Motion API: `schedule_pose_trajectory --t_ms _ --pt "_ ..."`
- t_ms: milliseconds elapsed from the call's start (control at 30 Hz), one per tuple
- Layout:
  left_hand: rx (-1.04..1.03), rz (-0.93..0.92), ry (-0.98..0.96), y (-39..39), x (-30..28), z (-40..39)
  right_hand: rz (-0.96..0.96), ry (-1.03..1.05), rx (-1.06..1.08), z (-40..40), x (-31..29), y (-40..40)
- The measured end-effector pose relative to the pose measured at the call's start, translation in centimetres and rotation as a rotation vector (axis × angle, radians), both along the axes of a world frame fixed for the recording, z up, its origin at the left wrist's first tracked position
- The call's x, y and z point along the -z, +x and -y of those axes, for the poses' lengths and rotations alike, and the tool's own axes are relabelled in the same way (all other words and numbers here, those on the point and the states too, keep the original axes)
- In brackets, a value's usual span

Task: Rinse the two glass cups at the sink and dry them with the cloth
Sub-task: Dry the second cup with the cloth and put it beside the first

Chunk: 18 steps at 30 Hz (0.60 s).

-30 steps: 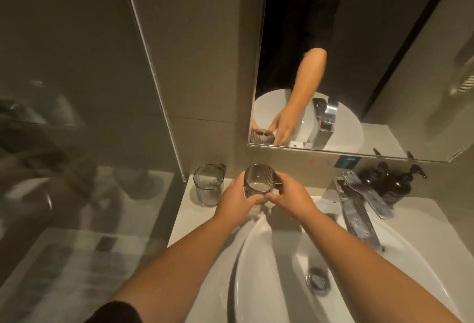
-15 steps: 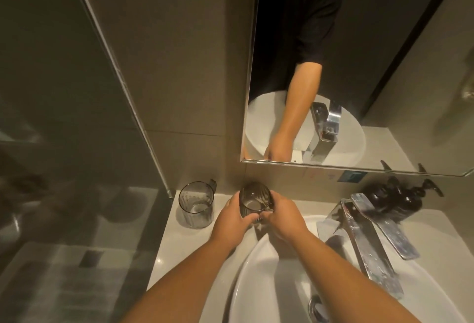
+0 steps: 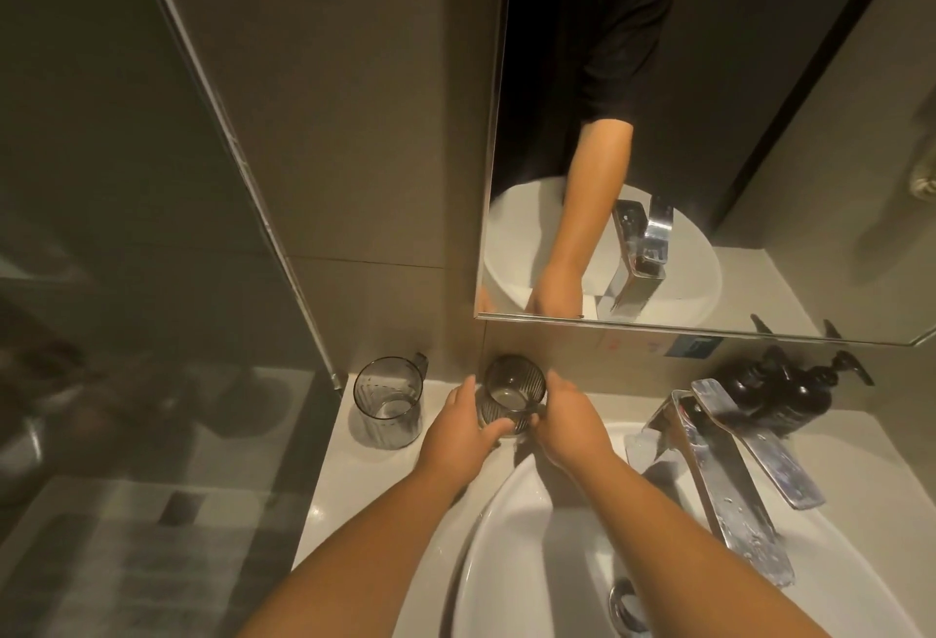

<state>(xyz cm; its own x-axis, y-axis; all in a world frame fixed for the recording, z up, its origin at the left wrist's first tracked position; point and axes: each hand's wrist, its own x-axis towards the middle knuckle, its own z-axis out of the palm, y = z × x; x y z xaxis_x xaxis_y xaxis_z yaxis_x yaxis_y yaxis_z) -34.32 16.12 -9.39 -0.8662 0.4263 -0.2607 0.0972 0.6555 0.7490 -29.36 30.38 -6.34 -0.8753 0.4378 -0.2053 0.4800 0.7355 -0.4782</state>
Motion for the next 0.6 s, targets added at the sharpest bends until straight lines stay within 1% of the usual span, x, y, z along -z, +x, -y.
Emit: schedule_pose_trajectory --t_ms 67,133,233,333,433,500,600 --pt "-0.057 0.024 0.046 1.0 -0.3 1.1 -0.026 -0.01 0.069 0.3 -0.8 0.5" --pt "-0.137 0.068 0.127 2.5 -0.6 2.8 -0.13 0.021 0.114 1.0 -2.0 1.3" --pt "-0.31 0.142 0.229 5.1 -0.7 6.0 -0.315 0.043 -0.001 3.2 -3.9 2.2" --pt "-0.536 0.088 0.31 6.1 -1.0 8.6 -0.395 0.019 -0.163 5.7 -4.5 1.9" --pt "-0.671 -0.023 0.315 5.3 -1.6 9.6 -0.316 -0.102 -0.233 8.0 -4.2 0.3" --pt "-0.668 -0.051 0.305 4.2 -1.8 9.7 -0.215 -0.171 -0.225 9.1 -3.4 -1.2" --pt "-0.629 -0.031 0.314 2.5 -1.8 9.3 -0.078 -0.254 -0.201 10.5 -2.2 -2.5"
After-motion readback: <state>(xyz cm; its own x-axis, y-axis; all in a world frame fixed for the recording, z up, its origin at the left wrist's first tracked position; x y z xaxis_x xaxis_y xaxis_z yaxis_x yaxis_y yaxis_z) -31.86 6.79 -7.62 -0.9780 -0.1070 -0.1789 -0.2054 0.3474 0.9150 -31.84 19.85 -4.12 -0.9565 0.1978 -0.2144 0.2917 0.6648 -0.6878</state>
